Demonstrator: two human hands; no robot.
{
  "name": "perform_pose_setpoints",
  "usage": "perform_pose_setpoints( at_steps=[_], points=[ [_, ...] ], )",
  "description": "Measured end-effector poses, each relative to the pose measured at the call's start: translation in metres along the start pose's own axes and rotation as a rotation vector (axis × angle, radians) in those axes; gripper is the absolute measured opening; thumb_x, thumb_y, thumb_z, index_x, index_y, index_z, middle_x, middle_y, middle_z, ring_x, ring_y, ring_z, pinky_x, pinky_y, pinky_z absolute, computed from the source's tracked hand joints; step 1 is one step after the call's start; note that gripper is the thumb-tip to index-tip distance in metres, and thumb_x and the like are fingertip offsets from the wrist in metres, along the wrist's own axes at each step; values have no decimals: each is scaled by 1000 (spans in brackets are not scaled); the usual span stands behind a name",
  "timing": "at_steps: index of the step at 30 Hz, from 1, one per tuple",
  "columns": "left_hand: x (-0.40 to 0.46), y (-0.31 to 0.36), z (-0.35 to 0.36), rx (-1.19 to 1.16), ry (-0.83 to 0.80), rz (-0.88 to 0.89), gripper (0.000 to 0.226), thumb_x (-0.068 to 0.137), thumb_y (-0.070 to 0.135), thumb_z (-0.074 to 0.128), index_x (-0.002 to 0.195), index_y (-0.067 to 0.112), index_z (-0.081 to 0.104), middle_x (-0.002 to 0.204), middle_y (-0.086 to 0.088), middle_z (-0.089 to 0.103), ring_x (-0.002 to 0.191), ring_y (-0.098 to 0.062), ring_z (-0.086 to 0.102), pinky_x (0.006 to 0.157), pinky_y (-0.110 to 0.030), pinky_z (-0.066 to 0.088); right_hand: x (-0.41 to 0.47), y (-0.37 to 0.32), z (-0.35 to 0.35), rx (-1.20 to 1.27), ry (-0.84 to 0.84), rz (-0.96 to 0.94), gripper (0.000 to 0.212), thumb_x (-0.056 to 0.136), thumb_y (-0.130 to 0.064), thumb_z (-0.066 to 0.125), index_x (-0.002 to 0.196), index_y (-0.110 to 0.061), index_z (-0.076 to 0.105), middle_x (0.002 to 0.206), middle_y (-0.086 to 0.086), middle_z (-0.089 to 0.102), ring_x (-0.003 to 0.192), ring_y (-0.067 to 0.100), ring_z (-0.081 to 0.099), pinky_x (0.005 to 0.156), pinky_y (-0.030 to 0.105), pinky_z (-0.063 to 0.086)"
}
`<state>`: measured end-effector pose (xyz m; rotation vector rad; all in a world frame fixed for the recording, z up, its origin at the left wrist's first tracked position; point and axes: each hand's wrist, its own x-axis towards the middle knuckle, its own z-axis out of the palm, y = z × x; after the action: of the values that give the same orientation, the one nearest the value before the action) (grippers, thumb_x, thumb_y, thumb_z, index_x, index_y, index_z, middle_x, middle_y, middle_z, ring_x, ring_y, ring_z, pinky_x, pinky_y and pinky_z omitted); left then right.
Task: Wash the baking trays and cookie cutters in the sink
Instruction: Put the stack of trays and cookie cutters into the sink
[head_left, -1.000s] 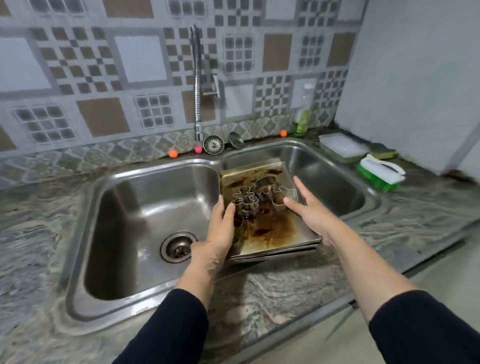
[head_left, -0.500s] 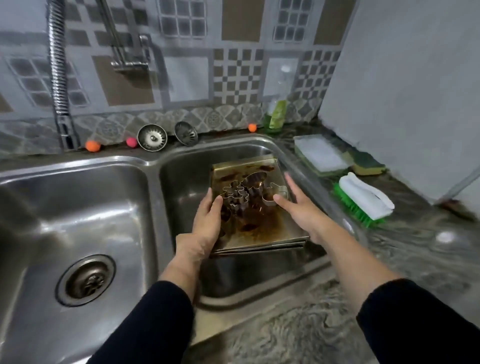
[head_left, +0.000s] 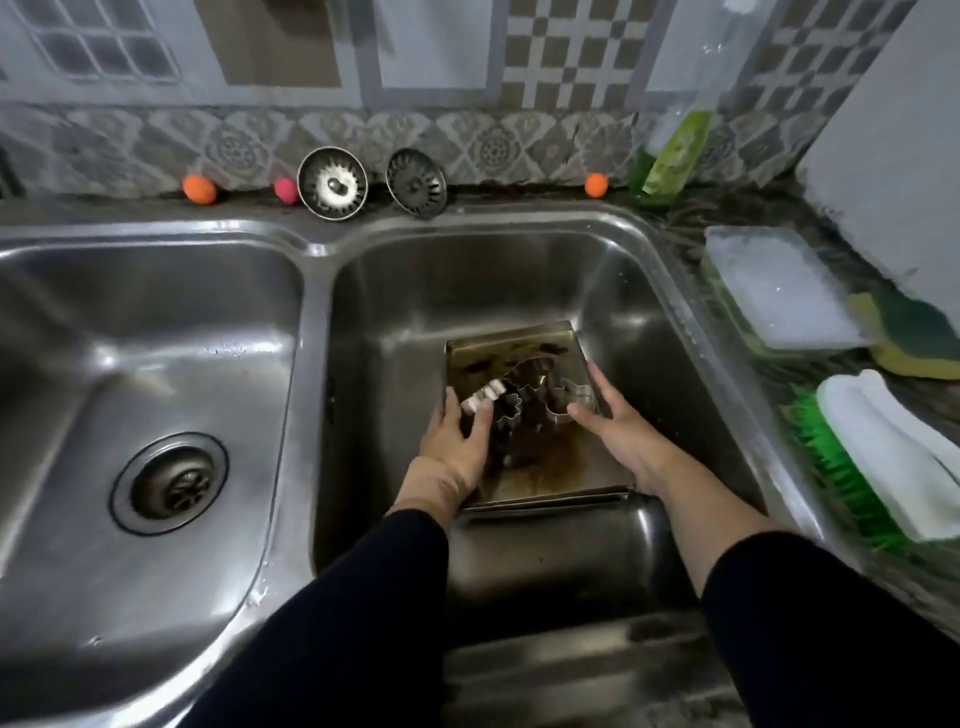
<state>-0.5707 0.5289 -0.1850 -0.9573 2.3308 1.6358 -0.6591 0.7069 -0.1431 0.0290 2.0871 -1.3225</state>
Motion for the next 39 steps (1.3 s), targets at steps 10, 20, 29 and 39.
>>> perform_pose_setpoints(
  at_steps=[10,20,29,39],
  points=[
    [6,3,24,159,48,-81,72,93,62,30,152,32,1,161,6,-1,147,-27,7,119,-43,10,33,16,-6,-68,-53,-25,74,96,-23,53,144,-56,6,157,-3,21,143,23,24,115,50,25],
    [-17,28,17,824,146,187,84,80,59,59,147,36,14,145,-3,15,127,-31,32,100,-46,42,27,-8,-7,-896,83,-501,76,87,-29,63,147,-41,18,157,-2,14,140,26,11,112,47,28],
    [-14,38,39,739,165,80,55,89,33,62,134,26,32,136,-4,26,108,-29,52,67,-34,46,30,-6,8,-1283,66,-589,54,92,-24,54,142,-34,36,144,-1,38,128,28,30,102,40,34],
    [-7,39,43,670,275,81,33,91,35,59,123,27,51,127,1,43,100,-28,58,68,-35,48,31,-7,9,-1296,15,-535,51,91,-22,56,140,-27,41,139,-2,43,122,31,39,101,39,39]
  ],
)
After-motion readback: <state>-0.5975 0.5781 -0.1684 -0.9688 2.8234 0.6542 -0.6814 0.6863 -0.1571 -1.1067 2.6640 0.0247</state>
